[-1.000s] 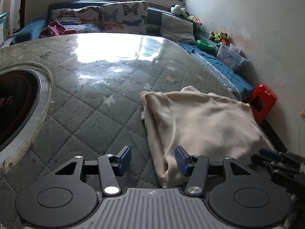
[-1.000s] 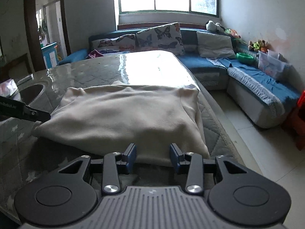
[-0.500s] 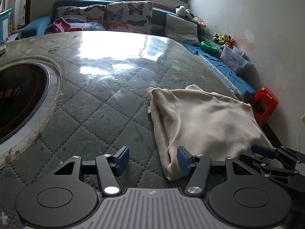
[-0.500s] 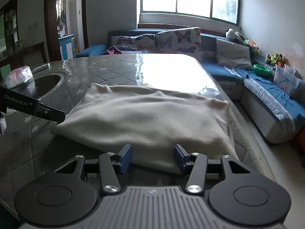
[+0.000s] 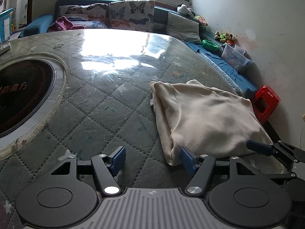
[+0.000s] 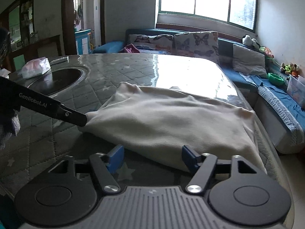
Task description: Fold clothes
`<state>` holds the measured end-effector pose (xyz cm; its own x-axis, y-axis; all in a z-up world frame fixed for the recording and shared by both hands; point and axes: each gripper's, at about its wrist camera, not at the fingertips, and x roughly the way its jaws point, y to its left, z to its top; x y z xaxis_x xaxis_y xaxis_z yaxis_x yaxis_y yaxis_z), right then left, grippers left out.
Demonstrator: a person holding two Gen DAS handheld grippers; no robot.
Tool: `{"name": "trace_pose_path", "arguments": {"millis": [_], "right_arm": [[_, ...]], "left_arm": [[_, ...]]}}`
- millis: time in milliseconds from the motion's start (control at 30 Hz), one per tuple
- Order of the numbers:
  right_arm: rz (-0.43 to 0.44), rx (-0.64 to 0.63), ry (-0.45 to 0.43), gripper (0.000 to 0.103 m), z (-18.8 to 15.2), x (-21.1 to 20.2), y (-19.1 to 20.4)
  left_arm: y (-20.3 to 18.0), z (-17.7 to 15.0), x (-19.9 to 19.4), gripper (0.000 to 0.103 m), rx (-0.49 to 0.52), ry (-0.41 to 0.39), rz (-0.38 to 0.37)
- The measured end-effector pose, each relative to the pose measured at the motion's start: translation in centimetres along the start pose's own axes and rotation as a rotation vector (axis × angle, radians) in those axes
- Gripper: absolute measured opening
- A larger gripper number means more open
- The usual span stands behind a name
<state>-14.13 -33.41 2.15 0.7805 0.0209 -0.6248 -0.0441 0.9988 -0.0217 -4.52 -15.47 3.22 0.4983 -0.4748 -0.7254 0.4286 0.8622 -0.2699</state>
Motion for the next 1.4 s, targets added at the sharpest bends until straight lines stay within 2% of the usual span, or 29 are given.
{"name": "trace_pose_path", "arguments": {"millis": [133,233,333,400,567,633,1067,1400], "right_arm": [[-0.017,0.046,-0.004,0.079,-0.3,-0.4,-0.4],[-0.031,0.081,-0.007,0.079,-0.5,-0.6,-0.7],[-0.042,0.122,-0.012,0.088,-0.7,-1.0,-0.9],[-0.049,0.14,-0.018,0.089,-0.9,-1.2,-0.9],[-0.075,0.179,-0.025,0.101,-1.4,-1.8,-0.8],[-0.085,0.2,-0.03,0.103,-1.6,-2.0,-0.8],[-0.167,0.215,-0.047,0.103,-2.6,-3.2,0.0],[-0.209,0.239,-0.049,0.103,-3.7,-4.0,0.4]], "left_arm": [[-0.5,-0.3,-0.3,0.071,0.011,-0.002,-0.003],[-1.0,-0.6,-0.6,0.076,0.029,-0.008,0.0],[-1.6,-0.8,-0.7,0.081,0.055,-0.012,0.012],[-2.0,-1.0,-0.9,0.084,0.071,-0.014,0.014],[-2.8,-1.7,-1.2,0.092,0.115,-0.026,0.019],[-3.2,-2.0,-1.3,0.093,0.13,-0.026,0.02],[-4.1,-3.3,-1.8,0.102,0.168,-0.035,0.03],[-4.4,-4.3,-2.4,0.103,0.195,-0.047,0.046]]}}
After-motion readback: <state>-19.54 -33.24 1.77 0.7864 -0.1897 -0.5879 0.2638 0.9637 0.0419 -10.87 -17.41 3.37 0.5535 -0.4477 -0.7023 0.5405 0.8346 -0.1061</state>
